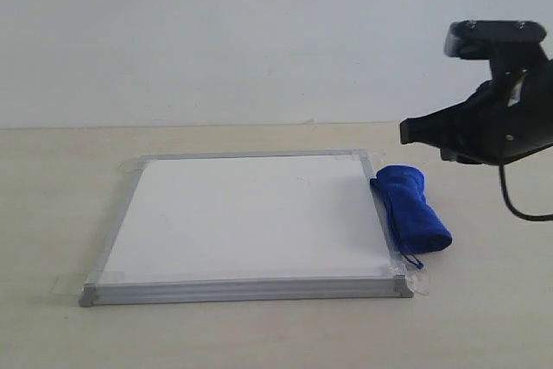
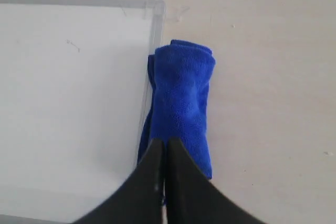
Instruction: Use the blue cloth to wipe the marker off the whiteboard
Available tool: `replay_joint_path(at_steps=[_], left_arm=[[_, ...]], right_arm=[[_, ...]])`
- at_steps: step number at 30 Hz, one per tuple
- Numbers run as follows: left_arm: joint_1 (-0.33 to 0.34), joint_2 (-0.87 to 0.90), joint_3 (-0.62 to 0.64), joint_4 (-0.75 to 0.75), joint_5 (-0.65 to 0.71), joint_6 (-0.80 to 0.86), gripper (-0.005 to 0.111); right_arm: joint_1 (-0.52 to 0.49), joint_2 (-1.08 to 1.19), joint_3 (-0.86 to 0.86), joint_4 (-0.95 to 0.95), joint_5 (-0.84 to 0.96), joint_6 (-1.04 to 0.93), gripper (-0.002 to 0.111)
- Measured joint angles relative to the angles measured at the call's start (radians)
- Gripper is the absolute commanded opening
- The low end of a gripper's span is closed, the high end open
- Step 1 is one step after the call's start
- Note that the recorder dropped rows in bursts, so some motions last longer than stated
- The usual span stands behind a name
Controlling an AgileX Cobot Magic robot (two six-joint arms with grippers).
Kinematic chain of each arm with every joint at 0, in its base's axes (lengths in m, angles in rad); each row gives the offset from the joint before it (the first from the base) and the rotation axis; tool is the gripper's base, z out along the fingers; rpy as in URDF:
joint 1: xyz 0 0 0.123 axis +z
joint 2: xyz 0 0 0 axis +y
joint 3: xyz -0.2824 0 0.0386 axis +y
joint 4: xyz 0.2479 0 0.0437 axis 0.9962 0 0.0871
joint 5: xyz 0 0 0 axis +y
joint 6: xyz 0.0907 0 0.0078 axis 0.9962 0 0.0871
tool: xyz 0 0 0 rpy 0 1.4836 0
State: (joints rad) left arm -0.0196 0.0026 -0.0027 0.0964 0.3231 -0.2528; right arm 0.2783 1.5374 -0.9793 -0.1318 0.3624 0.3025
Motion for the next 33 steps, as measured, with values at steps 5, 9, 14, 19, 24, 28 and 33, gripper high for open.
replay_joint_path(at_steps=[5, 9, 14, 19, 24, 28, 33], left_arm=[[0.0, 0.0, 0.0, 0.0, 0.0, 0.0, 0.004], [0.0, 0.0, 0.0, 0.0, 0.0, 0.0, 0.004], [0.0, 0.0, 0.0, 0.0, 0.0, 0.0, 0.004], [0.0, 0.0, 0.0, 0.0, 0.0, 0.0, 0.004], [0.0, 0.0, 0.0, 0.0, 0.0, 0.0, 0.004], [0.0, 0.0, 0.0, 0.0, 0.0, 0.0, 0.004], [0.0, 0.0, 0.0, 0.0, 0.0, 0.0, 0.004]], right_arm=[[0.0, 0.19, -0.137, 0.003, 0.023, -0.011, 0.0], [0.0, 0.306, -0.226, 0.005, 0.023, -0.013, 0.0], [-0.002, 0.4, -0.269, 0.002, 0.016, -0.013, 0.0], [-0.019, 0.47, -0.273, 0.0, 0.013, -0.013, 0.0], [-0.033, 0.511, -0.276, -0.007, 0.004, -0.013, 0.0], [-0.033, 0.514, -0.276, -0.009, -0.005, -0.013, 0.0], [-0.033, 0.471, -0.276, -0.009, 0.039, -0.018, 0.0]])
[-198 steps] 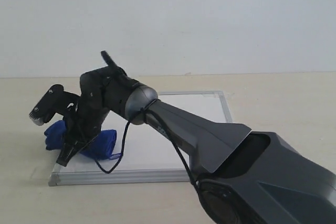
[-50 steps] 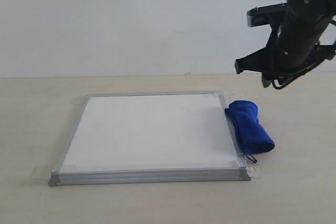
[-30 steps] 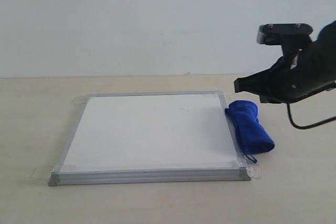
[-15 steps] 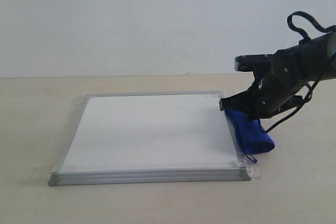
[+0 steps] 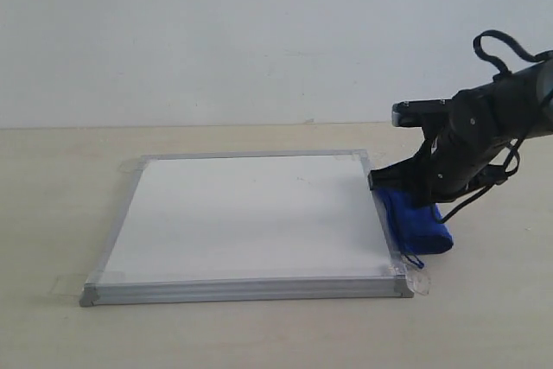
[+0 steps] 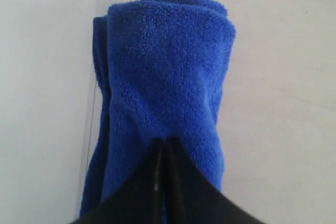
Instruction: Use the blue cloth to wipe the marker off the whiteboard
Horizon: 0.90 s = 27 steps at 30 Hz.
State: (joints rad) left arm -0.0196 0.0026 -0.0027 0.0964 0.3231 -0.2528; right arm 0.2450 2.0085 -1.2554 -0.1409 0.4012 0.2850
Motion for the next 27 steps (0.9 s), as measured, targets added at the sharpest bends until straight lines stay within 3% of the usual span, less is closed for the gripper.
replay_joint_path(at_steps=[6, 15, 22, 27], left_arm=[[0.0, 0.0, 0.0, 0.0, 0.0, 0.0, 0.004], [0.0, 0.0, 0.0, 0.0, 0.0, 0.0, 0.004], [0.0, 0.0, 0.0, 0.0, 0.0, 0.0, 0.004], [0.0, 0.0, 0.0, 0.0, 0.0, 0.0, 0.004]], right_arm=[[0.002, -0.174, 0.039, 0.0, 0.103, -0.043, 0.0], [0.088, -0.61, 0.353, 0.026, 0.076, 0.007, 0.0], [0.123, -0.85, 0.44, 0.049, 0.314, 0.074, 0.0], [0.123, -0.929, 0.44, 0.049, 0.359, 0.082, 0.0]])
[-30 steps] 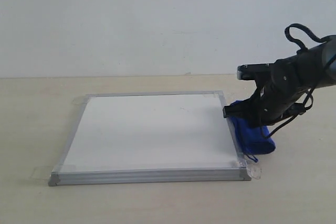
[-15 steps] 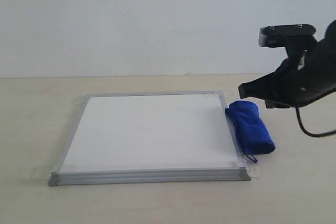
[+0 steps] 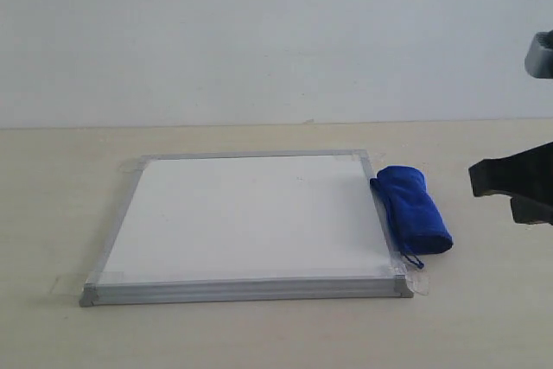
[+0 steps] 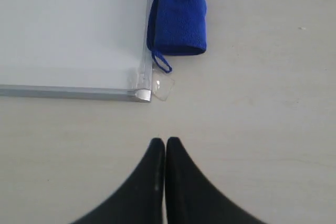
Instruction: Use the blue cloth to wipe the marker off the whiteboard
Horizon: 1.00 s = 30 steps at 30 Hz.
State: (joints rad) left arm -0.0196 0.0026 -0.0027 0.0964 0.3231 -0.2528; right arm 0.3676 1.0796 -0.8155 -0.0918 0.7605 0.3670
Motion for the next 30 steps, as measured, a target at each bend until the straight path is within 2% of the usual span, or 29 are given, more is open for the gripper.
replay_joint_path(at_steps=[7, 12, 18, 22, 25, 30], left_arm=[[0.0, 0.0, 0.0, 0.0, 0.0, 0.0, 0.004], [0.0, 0.0, 0.0, 0.0, 0.0, 0.0, 0.004], [0.0, 0.0, 0.0, 0.0, 0.0, 0.0, 0.004], [0.0, 0.0, 0.0, 0.0, 0.0, 0.0, 0.004], [0.0, 0.0, 0.0, 0.0, 0.0, 0.0, 0.004], [0.0, 0.0, 0.0, 0.0, 0.0, 0.0, 0.004]], right_arm=[[0.002, -0.036, 0.002, 0.0, -0.012, 0.0, 0.0], [0.011, -0.077, 0.076, 0.0, -0.244, 0.0, 0.0], [0.011, -0.317, 0.36, 0.008, -0.693, 0.0, 0.0], [-0.024, -0.569, 0.567, 0.008, -0.95, -0.002, 0.0], [-0.089, -0.736, 0.684, 0.008, -1.047, -0.002, 0.0], [-0.184, -0.961, 0.806, 0.008, -1.067, 0.04, 0.0]])
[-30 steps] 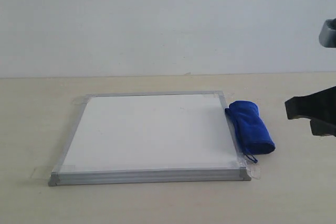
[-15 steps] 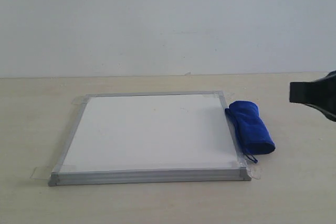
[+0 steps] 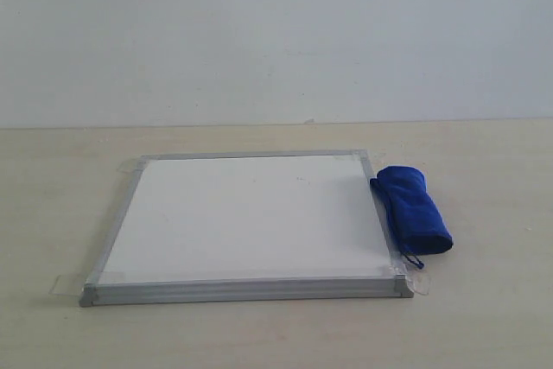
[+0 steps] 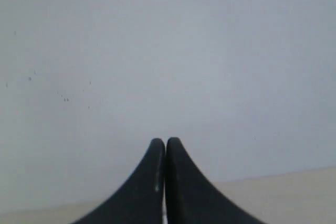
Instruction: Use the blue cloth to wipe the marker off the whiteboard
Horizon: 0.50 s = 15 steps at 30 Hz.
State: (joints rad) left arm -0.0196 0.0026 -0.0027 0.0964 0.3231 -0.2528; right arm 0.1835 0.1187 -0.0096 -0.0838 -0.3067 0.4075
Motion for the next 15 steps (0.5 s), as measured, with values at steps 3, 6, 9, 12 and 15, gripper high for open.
replay_joint_path(at_steps=[3, 6, 9, 12, 15], left_arm=[[0.0, 0.0, 0.0, 0.0, 0.0, 0.0, 0.004], [0.0, 0.0, 0.0, 0.0, 0.0, 0.0, 0.004], [0.0, 0.0, 0.0, 0.0, 0.0, 0.0, 0.004], [0.0, 0.0, 0.0, 0.0, 0.0, 0.0, 0.004], [0.0, 0.0, 0.0, 0.0, 0.0, 0.0, 0.004]], right_arm=[[-0.039, -0.091, 0.004, 0.0, 0.033, 0.066, 0.0], [-0.087, -0.111, 0.004, 0.0, 0.056, 0.077, 0.0], [-0.134, -0.113, 0.004, -0.002, 0.105, 0.066, 0.0], [-0.164, -0.114, 0.004, -0.002, 0.194, 0.02, 0.0], [-0.17, -0.114, 0.004, -0.002, 0.295, -0.033, 0.0]])
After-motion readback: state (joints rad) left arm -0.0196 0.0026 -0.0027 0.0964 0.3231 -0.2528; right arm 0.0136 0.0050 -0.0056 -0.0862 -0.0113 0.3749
